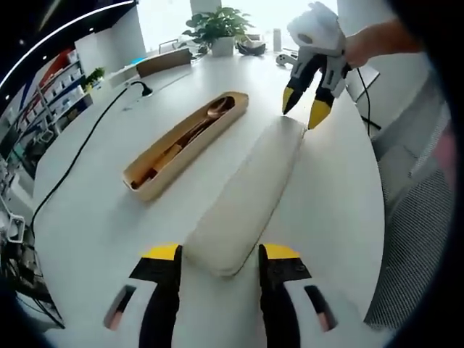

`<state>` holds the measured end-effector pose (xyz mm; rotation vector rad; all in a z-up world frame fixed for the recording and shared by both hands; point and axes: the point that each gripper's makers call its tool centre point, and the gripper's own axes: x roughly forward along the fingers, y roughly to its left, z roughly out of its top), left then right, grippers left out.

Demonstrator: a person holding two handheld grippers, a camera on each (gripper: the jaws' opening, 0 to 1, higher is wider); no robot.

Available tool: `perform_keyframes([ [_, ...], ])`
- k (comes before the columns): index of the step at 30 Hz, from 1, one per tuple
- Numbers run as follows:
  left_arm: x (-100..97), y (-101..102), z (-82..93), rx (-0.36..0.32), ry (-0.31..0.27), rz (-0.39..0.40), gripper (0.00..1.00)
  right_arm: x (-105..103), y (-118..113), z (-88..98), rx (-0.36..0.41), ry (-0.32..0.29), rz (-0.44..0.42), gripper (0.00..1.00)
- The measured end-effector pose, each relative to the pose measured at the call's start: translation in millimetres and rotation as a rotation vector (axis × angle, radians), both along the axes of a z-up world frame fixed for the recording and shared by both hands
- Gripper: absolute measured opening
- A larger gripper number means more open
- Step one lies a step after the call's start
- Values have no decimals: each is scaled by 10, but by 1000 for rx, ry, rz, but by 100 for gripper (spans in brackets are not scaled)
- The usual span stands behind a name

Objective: Arrange the utensils inside the cutlery case until each visible utensil rests in its matching compartment.

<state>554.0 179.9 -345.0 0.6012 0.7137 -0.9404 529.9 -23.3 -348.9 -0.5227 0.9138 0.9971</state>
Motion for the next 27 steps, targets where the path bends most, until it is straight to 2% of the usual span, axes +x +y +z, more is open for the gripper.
perform_keyframes([
  [4,-19,5,55,-31,22,0,54,0,5,28,-41,-53,61,43],
  [7,-27,-62,100,-95,48,-7,61,16,31,49,-50,-71,87,45],
  [9,-45,-145,154,-124,31,-70,61,21,50,67,-62,-82,115,47],
  [11,-56,-151,152,-102,39,-91,64,28,58,77,-79,-88,147,48],
  [14,-37,-185,192,-109,44,-104,68,49,75,109,-87,-97,173,48],
  [16,-20,-173,146,-95,56,-110,68,73,83,112,-88,-95,182,48],
  [18,-11,-150,109,-64,57,-121,66,88,86,97,-98,-91,200,47],
  [20,-20,-110,65,-22,78,-123,57,109,96,77,-103,-85,207,47],
  [21,-6,-94,28,-1,70,-144,55,121,108,67,-104,-79,210,47],
  [23,-16,-99,-3,7,72,-160,58,137,139,51,-100,-66,214,46],
  [27,23,-74,-39,32,76,-174,56,128,190,0,-114,-43,241,44],
])
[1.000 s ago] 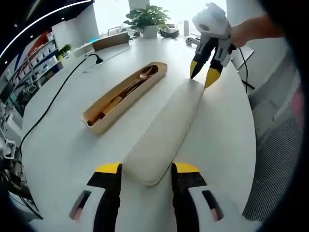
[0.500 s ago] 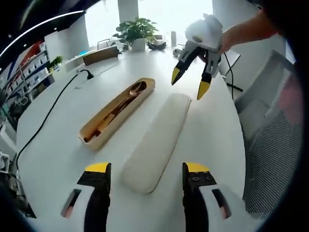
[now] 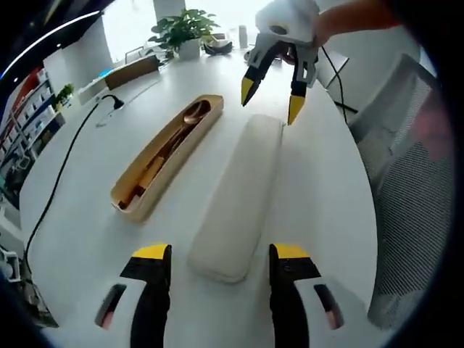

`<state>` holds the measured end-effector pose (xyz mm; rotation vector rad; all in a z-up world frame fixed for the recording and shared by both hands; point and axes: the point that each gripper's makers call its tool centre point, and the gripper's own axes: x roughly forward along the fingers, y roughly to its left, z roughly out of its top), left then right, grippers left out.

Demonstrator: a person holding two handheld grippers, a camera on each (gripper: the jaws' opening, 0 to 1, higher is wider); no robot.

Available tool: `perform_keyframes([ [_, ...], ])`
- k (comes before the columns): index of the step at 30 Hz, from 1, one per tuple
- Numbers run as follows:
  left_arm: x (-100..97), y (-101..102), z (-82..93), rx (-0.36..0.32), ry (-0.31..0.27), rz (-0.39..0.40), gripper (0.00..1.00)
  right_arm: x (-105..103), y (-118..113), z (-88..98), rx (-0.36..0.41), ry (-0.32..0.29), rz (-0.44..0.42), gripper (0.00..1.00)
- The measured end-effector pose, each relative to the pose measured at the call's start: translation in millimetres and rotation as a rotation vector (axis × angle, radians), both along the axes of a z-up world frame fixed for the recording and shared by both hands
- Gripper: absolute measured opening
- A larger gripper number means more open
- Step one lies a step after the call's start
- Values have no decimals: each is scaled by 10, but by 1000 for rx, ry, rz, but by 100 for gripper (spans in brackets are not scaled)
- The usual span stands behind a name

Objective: Arrange the utensils inside the cutlery case until each visible utensil rests in its matching compartment.

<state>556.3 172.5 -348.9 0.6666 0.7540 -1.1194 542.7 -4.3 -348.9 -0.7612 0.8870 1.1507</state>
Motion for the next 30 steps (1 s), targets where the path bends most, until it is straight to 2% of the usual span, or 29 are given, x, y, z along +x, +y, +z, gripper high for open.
perform_keyframes([
  [4,61,-6,-20,14,3,-12,51,-13,64,-50,-7,7,27,45],
  [5,41,-20,-24,7,32,-10,49,-15,70,-78,-10,14,31,45],
  [7,67,-33,-24,3,33,-12,45,-24,57,-114,-24,26,31,44],
  [8,41,-54,-20,3,41,-16,44,-22,87,-90,7,42,13,41],
  [10,-10,-82,-25,-4,66,-50,42,-62,66,-97,9,83,-8,38],
  [11,-14,-84,-27,-8,74,-61,42,-21,49,-97,12,54,5,37],
  [16,-39,-88,-25,0,81,-127,43,-32,49,-96,-7,56,31,35],
  [18,-51,-100,-19,4,86,-130,40,-30,63,-99,-25,64,32,35],
  [19,-64,-105,-18,11,81,-162,39,-35,65,-100,-31,63,40,35],
  [20,-50,-113,-25,15,92,-139,39,-30,63,-100,-40,67,32,35],
  [22,-53,-116,-26,40,91,-150,39,-36,59,-102,-53,69,36,35],
  [30,-75,-104,-2,42,100,-153,38,-51,35,-88,-71,60,60,34],
])
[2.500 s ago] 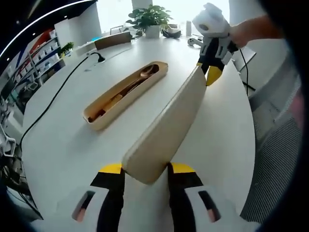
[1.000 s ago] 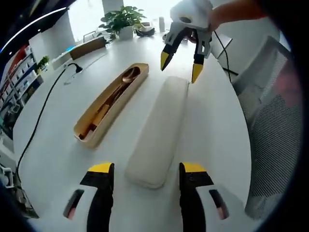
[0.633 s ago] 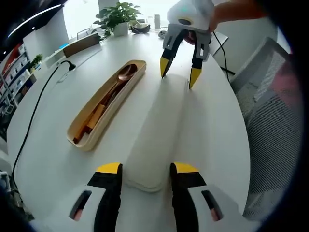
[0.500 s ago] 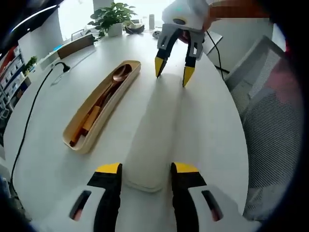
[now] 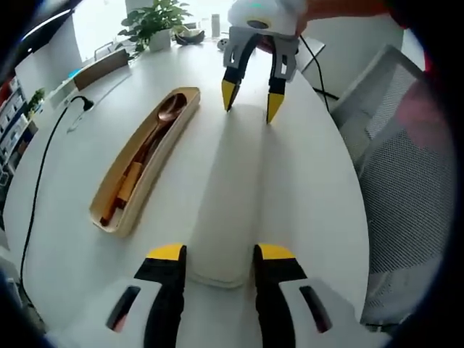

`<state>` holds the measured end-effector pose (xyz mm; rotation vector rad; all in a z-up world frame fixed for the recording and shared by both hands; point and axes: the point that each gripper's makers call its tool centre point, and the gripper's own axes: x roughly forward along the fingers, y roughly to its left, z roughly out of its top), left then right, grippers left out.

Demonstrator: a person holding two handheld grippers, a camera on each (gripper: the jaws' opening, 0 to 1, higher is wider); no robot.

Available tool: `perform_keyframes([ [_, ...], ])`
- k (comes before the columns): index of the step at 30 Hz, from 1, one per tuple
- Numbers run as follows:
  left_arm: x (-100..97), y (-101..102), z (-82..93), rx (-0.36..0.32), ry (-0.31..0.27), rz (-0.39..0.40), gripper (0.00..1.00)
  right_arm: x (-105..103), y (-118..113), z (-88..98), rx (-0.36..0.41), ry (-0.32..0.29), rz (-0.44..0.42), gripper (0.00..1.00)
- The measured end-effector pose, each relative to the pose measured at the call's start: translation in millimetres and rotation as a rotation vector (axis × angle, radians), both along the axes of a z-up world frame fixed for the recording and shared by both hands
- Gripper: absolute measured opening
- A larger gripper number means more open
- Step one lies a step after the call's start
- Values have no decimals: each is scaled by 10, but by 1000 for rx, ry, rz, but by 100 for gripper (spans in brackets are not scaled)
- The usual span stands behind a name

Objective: Arrange the utensils inside the cutlery case until each visible utensil rests in its matching compartment.

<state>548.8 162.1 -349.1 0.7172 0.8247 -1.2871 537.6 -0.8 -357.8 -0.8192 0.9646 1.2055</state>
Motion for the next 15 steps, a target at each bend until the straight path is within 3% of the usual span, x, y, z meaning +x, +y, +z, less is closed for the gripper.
perform_keyframes([
  [7,26,13,66,-2,-18,-9,38,14,-1,87,12,-9,-2,34],
  [15,18,5,1,15,-38,1,38,-1,-9,20,-13,-21,-6,34],
])
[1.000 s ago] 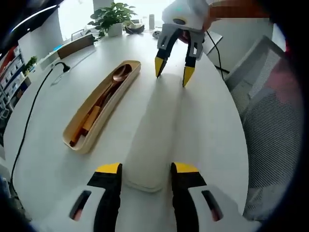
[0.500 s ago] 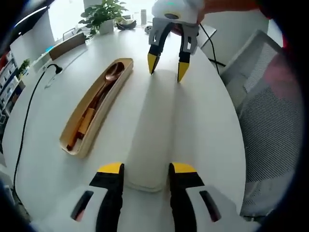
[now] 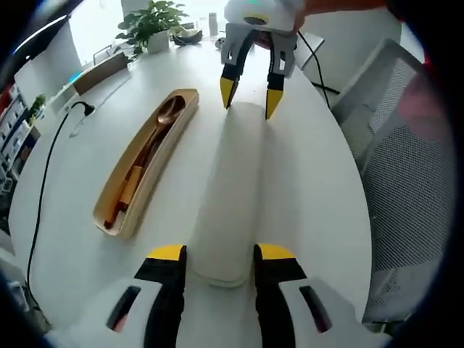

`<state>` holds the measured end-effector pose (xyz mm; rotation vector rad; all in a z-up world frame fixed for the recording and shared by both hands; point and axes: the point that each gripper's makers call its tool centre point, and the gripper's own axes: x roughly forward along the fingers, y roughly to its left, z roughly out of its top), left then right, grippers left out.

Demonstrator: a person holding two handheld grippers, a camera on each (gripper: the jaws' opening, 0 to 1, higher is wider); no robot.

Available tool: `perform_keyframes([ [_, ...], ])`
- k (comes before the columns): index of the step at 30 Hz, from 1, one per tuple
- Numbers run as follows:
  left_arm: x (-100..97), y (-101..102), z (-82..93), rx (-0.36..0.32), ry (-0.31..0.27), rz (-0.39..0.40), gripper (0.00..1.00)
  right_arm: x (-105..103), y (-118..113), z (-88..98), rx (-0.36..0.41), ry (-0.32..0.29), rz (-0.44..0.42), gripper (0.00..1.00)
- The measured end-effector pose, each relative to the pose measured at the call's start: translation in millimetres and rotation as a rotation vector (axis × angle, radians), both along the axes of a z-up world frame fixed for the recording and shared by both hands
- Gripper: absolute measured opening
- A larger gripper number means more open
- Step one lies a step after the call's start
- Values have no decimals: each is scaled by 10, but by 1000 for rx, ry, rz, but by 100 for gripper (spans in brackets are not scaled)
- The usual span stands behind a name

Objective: Arrange the utensils inside the cutlery case until each visible utensil rests in its matching compartment.

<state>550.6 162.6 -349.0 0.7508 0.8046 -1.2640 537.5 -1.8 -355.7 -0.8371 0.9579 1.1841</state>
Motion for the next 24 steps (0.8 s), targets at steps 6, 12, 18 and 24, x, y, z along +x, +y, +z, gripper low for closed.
perform_keyframes([
  [6,24,16,-22,8,-12,-2,39,30,12,-15,2,-17,5,35],
  [12,28,19,-27,19,-3,-5,42,42,41,-21,4,1,-2,37],
  [18,-3,7,-24,24,12,-19,39,16,62,-33,-9,38,-19,39],
  [24,-4,-50,-26,35,37,34,39,31,78,-34,-51,49,-45,35],
])
